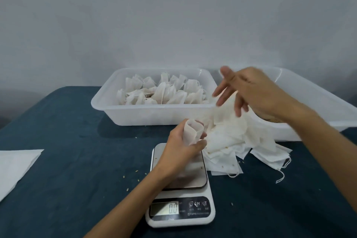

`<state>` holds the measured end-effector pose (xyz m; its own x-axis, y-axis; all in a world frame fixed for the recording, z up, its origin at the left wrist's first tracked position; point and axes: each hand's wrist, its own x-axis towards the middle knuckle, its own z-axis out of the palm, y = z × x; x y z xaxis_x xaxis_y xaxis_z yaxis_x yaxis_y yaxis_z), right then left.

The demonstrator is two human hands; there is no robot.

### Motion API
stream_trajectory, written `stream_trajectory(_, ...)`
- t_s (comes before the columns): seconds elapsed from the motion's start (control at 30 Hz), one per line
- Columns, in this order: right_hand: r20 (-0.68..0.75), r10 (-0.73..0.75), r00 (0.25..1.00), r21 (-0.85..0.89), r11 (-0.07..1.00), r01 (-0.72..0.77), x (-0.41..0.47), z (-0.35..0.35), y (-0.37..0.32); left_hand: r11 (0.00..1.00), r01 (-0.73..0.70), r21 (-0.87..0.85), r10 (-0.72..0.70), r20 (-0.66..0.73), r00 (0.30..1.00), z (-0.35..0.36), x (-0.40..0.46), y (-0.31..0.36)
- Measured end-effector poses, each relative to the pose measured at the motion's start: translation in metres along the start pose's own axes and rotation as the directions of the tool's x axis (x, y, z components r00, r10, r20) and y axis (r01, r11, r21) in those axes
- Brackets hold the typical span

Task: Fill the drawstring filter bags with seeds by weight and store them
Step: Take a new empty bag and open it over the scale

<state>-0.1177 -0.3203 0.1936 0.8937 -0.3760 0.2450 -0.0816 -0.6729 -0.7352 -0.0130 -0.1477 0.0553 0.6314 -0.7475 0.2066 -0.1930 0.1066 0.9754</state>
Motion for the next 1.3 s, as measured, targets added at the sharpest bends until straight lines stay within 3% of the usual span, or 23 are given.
stream_trajectory(0.1, -0.229, 0.127, 0.965, -0.029, 0.990, -0.137, 0.009, -0.048, 0.053, 0.996, 0.065, -0.065, -0.066, -0.013, 0.998, -0.006, -0.001, 0.001)
stream_trajectory(0.23, -0.419, 0.191, 0.888, -0.318, 0.885, -0.340, 0.009, -0.096, 0.151, 0.996, 0.072, -0.052, -0.073, -0.011, 0.997, -0.007, 0.000, 0.000)
stream_trajectory(0.3, -0.373, 0.296, 0.879, -0.459, 0.764, -0.453, 0.008, -0.110, 0.186, 0.997, 0.056, -0.061, -0.057, -0.011, 0.998, -0.006, 0.000, 0.000)
stream_trajectory(0.4, -0.188, 0.540, 0.820, -0.627, 0.577, -0.523, 0.009, -0.116, 0.218, 0.997, 0.036, -0.074, -0.037, -0.019, 0.999, -0.003, 0.000, 0.002)
stream_trajectory(0.47, -0.114, 0.606, 0.787, -0.668, 0.540, -0.512, 0.010, -0.113, 0.228, 0.997, 0.020, -0.078, -0.021, -0.013, 1.000, -0.002, -0.001, 0.003)
stream_trajectory(0.6, -0.069, 0.603, 0.795, -0.728, 0.514, -0.453, 0.015, -0.105, 0.237, 0.997, 0.001, -0.074, -0.001, -0.001, 1.000, -0.001, -0.003, 0.002)
stream_trajectory(0.93, -0.210, 0.506, 0.837, -0.754, 0.462, -0.468, 0.050, -0.117, 0.240, 0.995, -0.001, -0.098, 0.000, -0.012, 1.000, 0.000, -0.002, 0.001)
stream_trajectory(1.13, -0.174, 0.477, 0.861, -0.847, 0.374, -0.378, 0.067, -0.104, 0.246, 0.997, -0.001, -0.082, 0.001, -0.002, 1.000, -0.001, -0.001, 0.000)
stream_trajectory(1.3, -0.153, 0.414, 0.897, -0.860, 0.392, -0.328, 0.069, -0.104, 0.241, 0.996, 0.004, -0.087, -0.004, 0.001, 1.000, 0.000, -0.001, 0.000)
